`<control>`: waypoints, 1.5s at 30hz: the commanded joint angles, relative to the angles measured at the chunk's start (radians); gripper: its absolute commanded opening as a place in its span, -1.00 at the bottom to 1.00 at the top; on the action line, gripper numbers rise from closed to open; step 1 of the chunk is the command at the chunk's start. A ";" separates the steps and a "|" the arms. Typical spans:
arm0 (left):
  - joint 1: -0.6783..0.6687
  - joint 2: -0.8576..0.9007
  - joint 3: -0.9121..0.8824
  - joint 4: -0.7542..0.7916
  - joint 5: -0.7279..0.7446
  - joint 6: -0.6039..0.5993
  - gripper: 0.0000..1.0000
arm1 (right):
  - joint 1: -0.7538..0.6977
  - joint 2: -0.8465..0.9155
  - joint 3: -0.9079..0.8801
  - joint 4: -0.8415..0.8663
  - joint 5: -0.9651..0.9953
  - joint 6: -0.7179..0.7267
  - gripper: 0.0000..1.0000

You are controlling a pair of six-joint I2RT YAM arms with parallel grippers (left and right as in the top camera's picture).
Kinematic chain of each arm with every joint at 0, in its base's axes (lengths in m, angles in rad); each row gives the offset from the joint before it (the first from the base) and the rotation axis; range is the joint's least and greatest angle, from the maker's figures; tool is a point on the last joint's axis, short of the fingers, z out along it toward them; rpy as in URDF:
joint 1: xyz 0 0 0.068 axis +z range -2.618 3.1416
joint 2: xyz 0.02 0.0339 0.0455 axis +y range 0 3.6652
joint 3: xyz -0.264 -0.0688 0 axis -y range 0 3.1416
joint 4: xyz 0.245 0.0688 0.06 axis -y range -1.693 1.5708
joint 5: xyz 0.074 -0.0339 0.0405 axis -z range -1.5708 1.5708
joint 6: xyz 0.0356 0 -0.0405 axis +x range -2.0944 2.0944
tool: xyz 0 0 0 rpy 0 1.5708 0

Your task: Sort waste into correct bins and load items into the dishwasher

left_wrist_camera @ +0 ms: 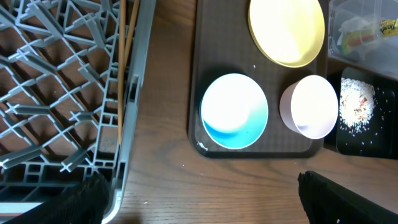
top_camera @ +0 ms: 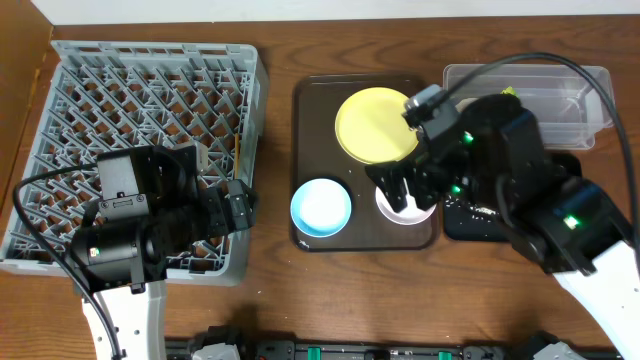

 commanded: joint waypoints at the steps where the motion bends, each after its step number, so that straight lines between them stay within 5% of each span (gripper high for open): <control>1: -0.005 0.001 0.015 -0.002 -0.003 -0.004 0.96 | 0.002 -0.034 -0.001 -0.075 0.055 -0.062 0.98; 10: -0.005 0.001 0.015 -0.002 -0.003 -0.003 0.96 | -0.050 -0.138 -0.023 -0.159 0.332 -0.204 0.99; 20: -0.005 0.002 0.015 -0.002 -0.003 -0.004 0.96 | -0.242 -0.508 -0.579 0.428 0.250 -0.257 0.99; 30: -0.005 0.002 0.015 -0.002 -0.003 -0.004 0.96 | -0.336 -0.860 -1.098 0.777 0.226 -0.257 0.98; 45: -0.005 0.001 0.015 -0.002 -0.003 -0.004 0.96 | -0.378 -1.219 -1.381 0.876 0.226 -0.242 0.99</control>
